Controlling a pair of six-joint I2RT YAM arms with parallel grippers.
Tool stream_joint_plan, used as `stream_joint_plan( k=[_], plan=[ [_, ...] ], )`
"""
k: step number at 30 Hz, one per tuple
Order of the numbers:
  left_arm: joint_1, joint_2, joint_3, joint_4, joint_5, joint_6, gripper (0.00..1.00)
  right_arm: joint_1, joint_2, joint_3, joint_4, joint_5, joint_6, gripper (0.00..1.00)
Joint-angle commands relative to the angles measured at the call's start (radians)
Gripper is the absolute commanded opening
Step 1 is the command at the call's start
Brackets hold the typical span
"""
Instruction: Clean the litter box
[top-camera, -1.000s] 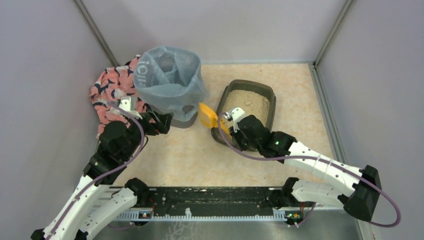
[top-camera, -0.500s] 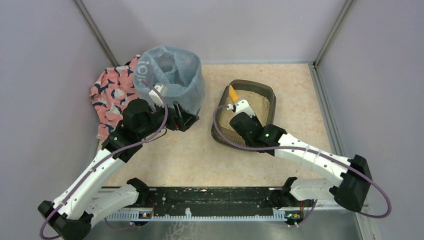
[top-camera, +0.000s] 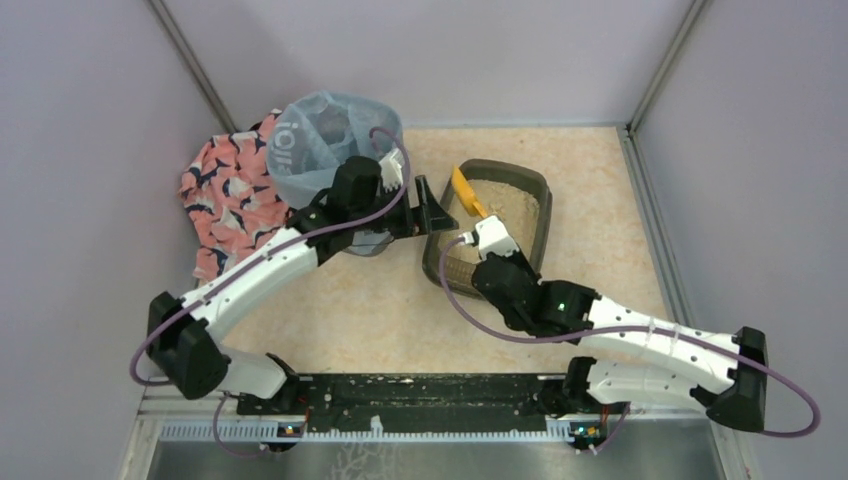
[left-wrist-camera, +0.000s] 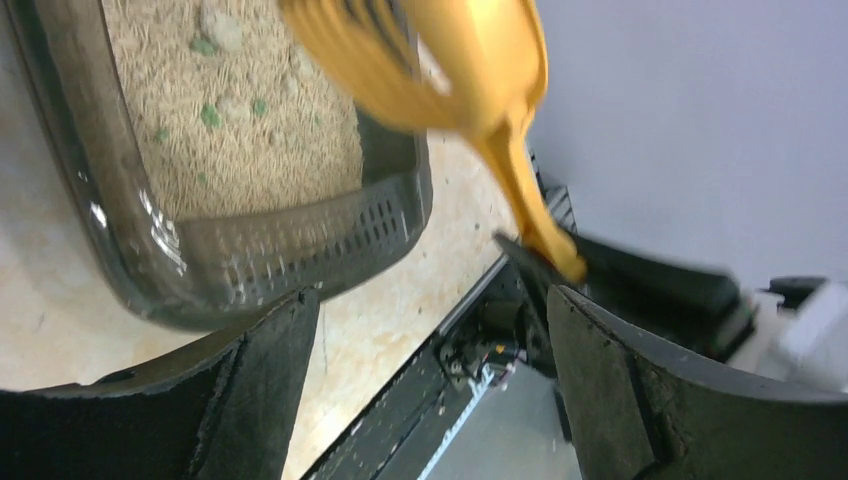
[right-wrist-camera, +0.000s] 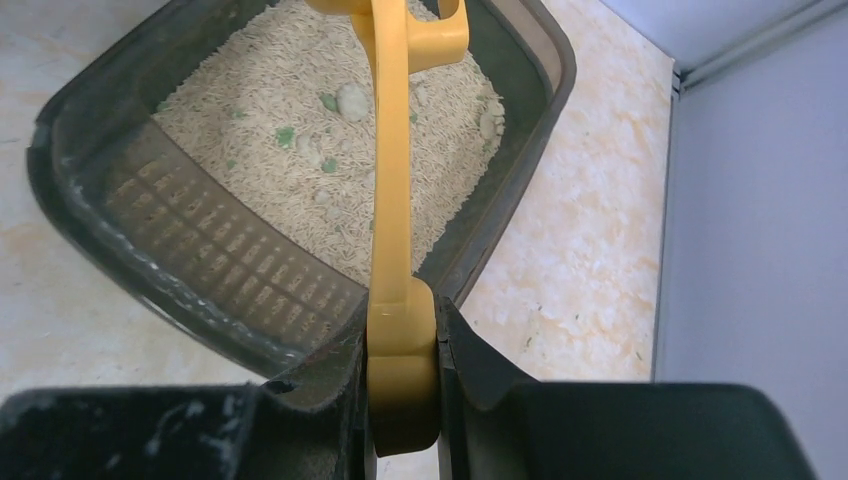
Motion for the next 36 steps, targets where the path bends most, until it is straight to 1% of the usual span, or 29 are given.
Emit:
stream_joint_plan(
  k=[1,4,6,9,12,14,19,21,23,27,32,36],
  plan=[
    [-0.006,0.078,0.18,-0.054,-0.047,-0.037,0.91,0.085,-0.01,0.033,0.014,0.048,0.013,0.0],
    [0.031,0.079,0.251,-0.107,-0.078,-0.024,0.93,0.143,0.035,0.051,-0.009,0.041,0.019,0.0],
    [0.066,0.067,0.285,-0.148,-0.079,-0.008,0.94,0.175,0.073,0.061,-0.025,0.058,0.031,0.0],
    [0.12,0.045,0.321,-0.218,-0.094,0.026,0.95,0.223,0.089,0.064,-0.024,0.092,0.03,0.0],
    [0.181,0.056,0.343,-0.274,-0.068,0.047,0.95,0.279,0.087,0.07,-0.018,0.149,0.023,0.0],
    [0.201,0.072,0.349,-0.295,-0.037,0.057,0.95,0.318,0.091,0.078,-0.03,0.19,0.028,0.0],
    [0.208,0.1,0.342,-0.335,0.023,0.065,0.94,0.379,0.12,0.119,-0.123,0.295,0.086,0.0],
    [0.207,0.101,0.327,-0.349,0.044,0.071,0.94,0.402,0.117,0.134,-0.153,0.313,0.096,0.0],
    [0.207,0.097,0.317,-0.37,0.044,0.078,0.93,0.42,0.105,0.144,-0.181,0.333,0.113,0.0],
    [0.207,0.081,0.295,-0.377,0.044,0.076,0.93,0.468,0.096,0.18,-0.289,0.389,0.196,0.0],
    [0.208,0.095,0.255,-0.338,0.105,0.049,0.91,0.52,0.115,0.2,-0.315,0.43,0.22,0.0],
    [0.205,0.133,0.234,-0.305,0.156,0.03,0.86,0.543,0.144,0.201,-0.261,0.423,0.179,0.0]
  ],
)
